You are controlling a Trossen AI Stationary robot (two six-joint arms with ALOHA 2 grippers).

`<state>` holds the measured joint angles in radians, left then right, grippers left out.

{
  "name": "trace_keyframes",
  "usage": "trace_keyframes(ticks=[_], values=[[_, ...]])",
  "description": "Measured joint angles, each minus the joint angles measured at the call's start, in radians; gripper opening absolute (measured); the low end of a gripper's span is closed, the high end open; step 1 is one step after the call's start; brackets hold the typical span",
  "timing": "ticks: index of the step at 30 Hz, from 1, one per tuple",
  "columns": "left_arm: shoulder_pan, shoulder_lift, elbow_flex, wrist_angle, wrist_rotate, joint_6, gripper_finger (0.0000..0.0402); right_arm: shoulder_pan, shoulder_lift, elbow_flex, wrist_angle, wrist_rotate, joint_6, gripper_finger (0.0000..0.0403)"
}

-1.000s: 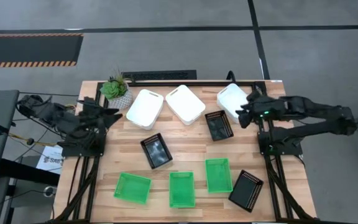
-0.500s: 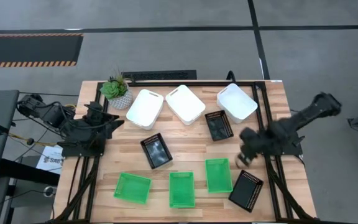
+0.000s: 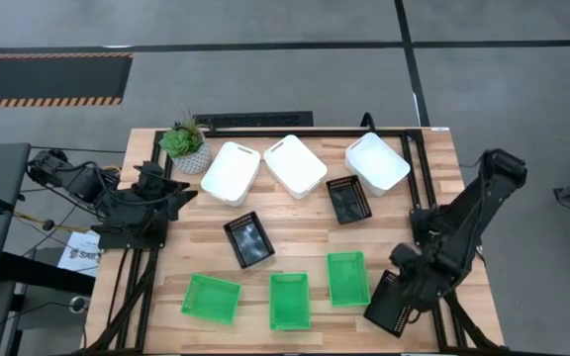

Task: Stack baskets by color
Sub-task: Stack the bottom right black bin on the top right black bin

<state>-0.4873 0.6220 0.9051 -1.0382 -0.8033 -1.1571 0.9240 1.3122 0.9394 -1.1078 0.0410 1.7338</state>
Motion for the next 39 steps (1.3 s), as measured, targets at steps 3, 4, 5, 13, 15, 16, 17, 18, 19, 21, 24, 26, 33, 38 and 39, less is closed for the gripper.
trace_keyframes(ticks=[3,4,5,13,15,16,17,18,19,21,24,26,33,38,39], values=[[0.0,0.0,0.0,0.0,-0.005,0.001,0.0224,-0.012,0.018,-0.051,0.075,-0.023,-0.043,0.021],[0.0,0.0,0.0,0.0,-0.005,0.001,0.0224,-0.017,0.02,-0.073,0.103,-0.033,-0.056,0.021],[0.0,0.0,0.0,0.0,-0.005,0.001,0.0224,-0.023,0.018,-0.097,0.126,-0.041,-0.063,0.0209],[0.0,0.0,0.0,0.0,0.01,-0.004,0.0224,-0.049,0.016,-0.239,0.245,-0.096,-0.119,0.0206],[0.0,0.0,0.0,0.0,0.012,-0.004,0.0224,-0.049,0.016,-0.248,0.244,-0.103,-0.12,0.0188],[0.0,0.0,0.0,0.0,0.012,-0.004,0.0224,-0.05,0.016,-0.249,0.243,-0.101,-0.12,0.0172],[0.0,0.0,0.0,0.0,0.011,-0.004,0.0224,-0.05,0.016,-0.249,0.24,-0.1,-0.12,0.0151],[0.0,0.0,0.0,0.0,0.011,-0.004,0.0224,-0.051,0.016,-0.249,0.237,-0.1,-0.12,0.0126],[0.0,0.0,0.0,0.0,0.01,-0.004,0.0224,-0.05,0.016,-0.249,0.237,-0.1,-0.12,0.0097],[0.0,0.0,0.0,0.0,0.009,-0.004,0.0224,-0.05,0.015,-0.248,0.238,-0.108,-0.124,0.0034],[0.0,0.0,0.0,0.0,0.009,-0.002,0.0224,-0.05,0.015,-0.236,0.22,-0.126,-0.123,0.0019],[0.0,0.0,0.0,0.0,0.009,0.003,0.0224,-0.05,0.015,-0.202,0.165,-0.13,-0.141,0.0016],[0.0,0.0,0.0,0.0,0.01,0.02,0.0224,-0.06,-0.049,0.014,-0.216,-0.108,-0.166,0.0007],[0.0,0.0,0.0,0.0,0.009,0.031,0.0224,-0.163,-0.114,0.206,-0.443,0.157,-0.297,0.0007],[0.0,0.0,0.0,0.0,0.009,0.031,0.0224,-0.212,-0.12,0.238,-0.466,0.213,-0.365,0.0006]])
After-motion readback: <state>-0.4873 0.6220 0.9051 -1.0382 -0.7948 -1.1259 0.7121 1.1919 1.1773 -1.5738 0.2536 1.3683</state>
